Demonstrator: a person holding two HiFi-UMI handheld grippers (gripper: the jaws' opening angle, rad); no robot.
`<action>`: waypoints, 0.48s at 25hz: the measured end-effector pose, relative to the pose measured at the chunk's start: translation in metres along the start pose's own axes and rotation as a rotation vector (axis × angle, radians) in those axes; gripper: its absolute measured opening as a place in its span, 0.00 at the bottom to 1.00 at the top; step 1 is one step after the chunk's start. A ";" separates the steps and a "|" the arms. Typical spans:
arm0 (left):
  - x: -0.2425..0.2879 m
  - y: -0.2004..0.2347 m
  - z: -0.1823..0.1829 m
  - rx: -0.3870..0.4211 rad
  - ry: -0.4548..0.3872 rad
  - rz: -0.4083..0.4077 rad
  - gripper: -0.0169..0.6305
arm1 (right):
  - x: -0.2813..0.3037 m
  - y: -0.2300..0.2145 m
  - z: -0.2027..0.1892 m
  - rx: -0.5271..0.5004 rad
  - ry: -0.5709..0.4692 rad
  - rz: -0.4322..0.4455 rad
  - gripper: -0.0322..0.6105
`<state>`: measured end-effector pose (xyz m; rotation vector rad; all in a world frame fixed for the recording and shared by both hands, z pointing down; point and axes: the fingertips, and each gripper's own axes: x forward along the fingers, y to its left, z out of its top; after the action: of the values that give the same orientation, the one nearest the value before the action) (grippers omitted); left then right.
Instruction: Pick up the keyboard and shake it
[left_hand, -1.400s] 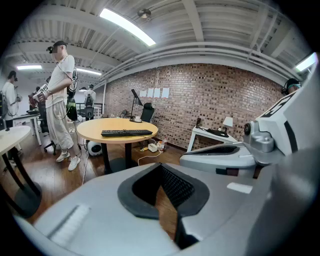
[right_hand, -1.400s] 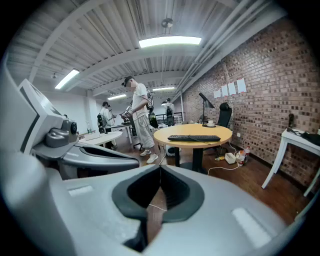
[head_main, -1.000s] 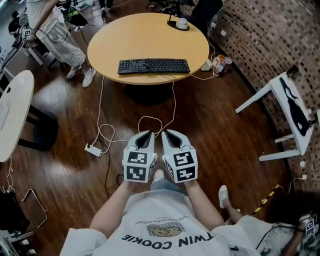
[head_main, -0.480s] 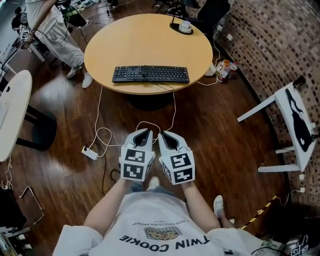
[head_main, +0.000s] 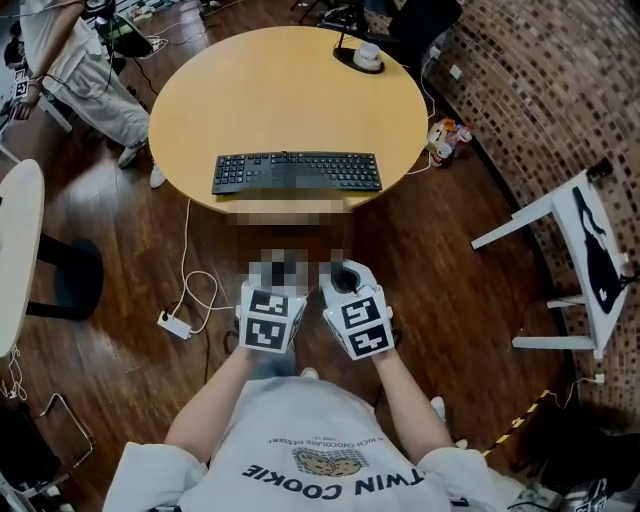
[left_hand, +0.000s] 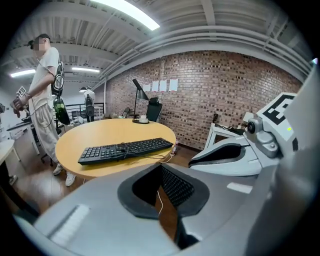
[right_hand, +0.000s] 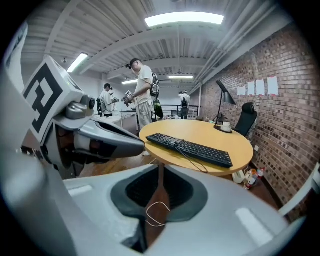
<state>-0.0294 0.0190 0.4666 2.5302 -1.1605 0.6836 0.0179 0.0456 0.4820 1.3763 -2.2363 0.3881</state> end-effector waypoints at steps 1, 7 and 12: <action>0.008 0.010 0.005 0.015 0.003 0.001 0.04 | 0.010 -0.007 0.002 -0.016 0.021 -0.001 0.09; 0.061 0.078 0.024 0.104 0.054 -0.024 0.04 | 0.070 -0.058 0.016 -0.167 0.151 -0.044 0.13; 0.094 0.132 0.019 0.308 0.117 -0.007 0.13 | 0.113 -0.093 0.008 -0.412 0.290 -0.106 0.19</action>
<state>-0.0713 -0.1332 0.5063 2.6939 -1.0774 1.0666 0.0563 -0.0853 0.5352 1.1318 -1.8673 0.0749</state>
